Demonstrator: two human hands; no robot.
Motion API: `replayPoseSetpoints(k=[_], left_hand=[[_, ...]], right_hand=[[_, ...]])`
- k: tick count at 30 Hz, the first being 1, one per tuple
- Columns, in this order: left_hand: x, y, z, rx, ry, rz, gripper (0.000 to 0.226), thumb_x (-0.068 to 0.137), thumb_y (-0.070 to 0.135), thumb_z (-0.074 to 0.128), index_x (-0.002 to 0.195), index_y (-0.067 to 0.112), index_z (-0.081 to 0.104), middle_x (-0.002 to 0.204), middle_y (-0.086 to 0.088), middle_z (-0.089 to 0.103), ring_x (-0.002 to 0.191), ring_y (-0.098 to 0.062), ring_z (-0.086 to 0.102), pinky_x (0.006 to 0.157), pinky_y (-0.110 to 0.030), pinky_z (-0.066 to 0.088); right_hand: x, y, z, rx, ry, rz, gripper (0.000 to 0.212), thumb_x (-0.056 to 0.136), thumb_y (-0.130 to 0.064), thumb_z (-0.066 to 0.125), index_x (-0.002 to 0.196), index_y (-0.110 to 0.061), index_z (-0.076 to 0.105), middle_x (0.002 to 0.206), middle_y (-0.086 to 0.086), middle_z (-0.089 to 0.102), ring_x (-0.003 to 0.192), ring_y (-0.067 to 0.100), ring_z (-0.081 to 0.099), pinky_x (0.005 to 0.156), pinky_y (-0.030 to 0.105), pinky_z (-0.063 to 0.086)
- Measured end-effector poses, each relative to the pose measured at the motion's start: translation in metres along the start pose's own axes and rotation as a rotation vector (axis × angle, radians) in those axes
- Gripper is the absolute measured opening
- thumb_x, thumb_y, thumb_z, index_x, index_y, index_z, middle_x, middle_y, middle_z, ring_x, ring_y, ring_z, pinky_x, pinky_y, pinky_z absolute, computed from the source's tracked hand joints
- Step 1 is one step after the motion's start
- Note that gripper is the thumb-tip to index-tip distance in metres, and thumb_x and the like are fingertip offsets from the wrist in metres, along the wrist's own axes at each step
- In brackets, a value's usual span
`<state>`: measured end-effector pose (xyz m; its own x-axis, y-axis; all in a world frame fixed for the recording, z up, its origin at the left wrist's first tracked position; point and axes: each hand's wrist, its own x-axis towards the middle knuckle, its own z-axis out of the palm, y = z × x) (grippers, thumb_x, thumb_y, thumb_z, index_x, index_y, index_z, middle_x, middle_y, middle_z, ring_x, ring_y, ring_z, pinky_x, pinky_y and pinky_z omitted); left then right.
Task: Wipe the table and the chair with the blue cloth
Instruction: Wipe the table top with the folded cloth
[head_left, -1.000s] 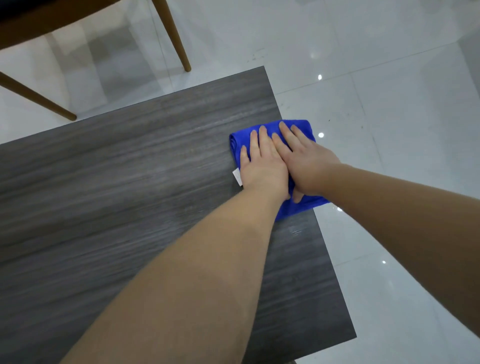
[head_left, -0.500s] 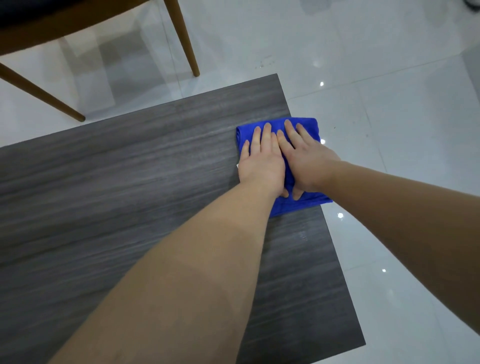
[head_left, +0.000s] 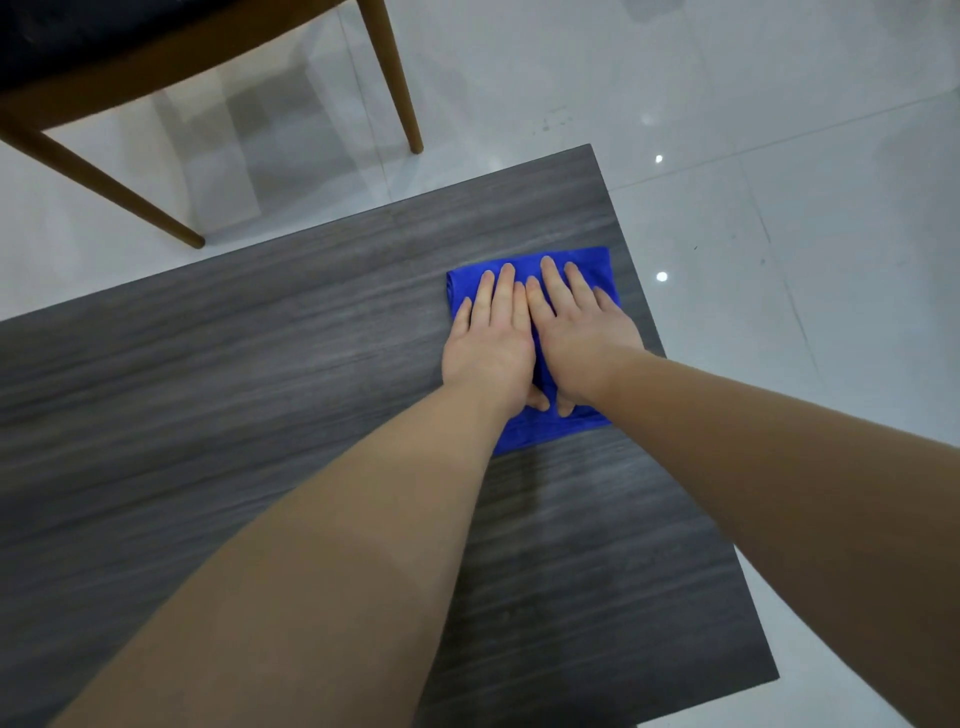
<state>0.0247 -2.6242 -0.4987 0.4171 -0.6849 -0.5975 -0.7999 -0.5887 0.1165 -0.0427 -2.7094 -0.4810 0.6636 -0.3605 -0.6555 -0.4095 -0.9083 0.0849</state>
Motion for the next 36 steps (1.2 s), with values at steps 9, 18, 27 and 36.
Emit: replayPoseSetpoints(k=[9, 18, 27, 36], left_hand=[[-0.023, -0.06, 0.01, 0.051, -0.017, 0.01, 0.138, 0.069, 0.061, 0.077, 0.153, 0.011, -0.02, 0.16, -0.006, -0.029, 0.147, -0.023, -0.024, 0.123, -0.041, -0.003], [-0.06, -0.135, 0.025, 0.088, -0.024, 0.004, 0.138, 0.068, 0.067, 0.074, 0.153, 0.011, -0.02, 0.16, -0.007, -0.027, 0.148, -0.023, -0.022, 0.123, -0.041, -0.001], [-0.099, -0.207, 0.045, 0.087, -0.012, -0.031, 0.139, 0.066, 0.068, 0.074, 0.153, 0.01, -0.018, 0.161, -0.007, -0.025, 0.149, -0.022, -0.02, 0.123, -0.041, 0.0], [-0.127, -0.266, 0.058, 0.056, 0.005, -0.057, 0.139, 0.065, 0.068, 0.074, 0.153, 0.01, -0.017, 0.161, -0.007, -0.024, 0.149, -0.022, -0.02, 0.123, -0.041, -0.001]], right_hand=[[0.001, -0.062, -0.006, 0.002, 0.007, -0.011, 0.146, 0.059, -0.048, 0.088, 0.153, -0.01, -0.017, 0.159, 0.013, -0.023, 0.148, 0.033, -0.013, 0.121, 0.046, 0.006], [0.003, -0.148, -0.014, -0.011, -0.014, -0.021, 0.147, 0.058, -0.046, 0.09, 0.152, -0.008, -0.017, 0.159, 0.014, -0.024, 0.148, 0.033, -0.015, 0.121, 0.047, 0.005], [0.0, -0.234, -0.02, -0.023, -0.02, -0.031, 0.148, 0.057, -0.044, 0.09, 0.152, -0.009, -0.018, 0.159, 0.013, -0.025, 0.148, 0.032, -0.016, 0.121, 0.048, 0.004], [0.002, -0.297, -0.026, -0.04, 0.009, -0.07, 0.149, 0.055, -0.043, 0.092, 0.152, -0.009, -0.016, 0.159, 0.013, -0.023, 0.148, 0.032, -0.014, 0.121, 0.047, 0.007]])
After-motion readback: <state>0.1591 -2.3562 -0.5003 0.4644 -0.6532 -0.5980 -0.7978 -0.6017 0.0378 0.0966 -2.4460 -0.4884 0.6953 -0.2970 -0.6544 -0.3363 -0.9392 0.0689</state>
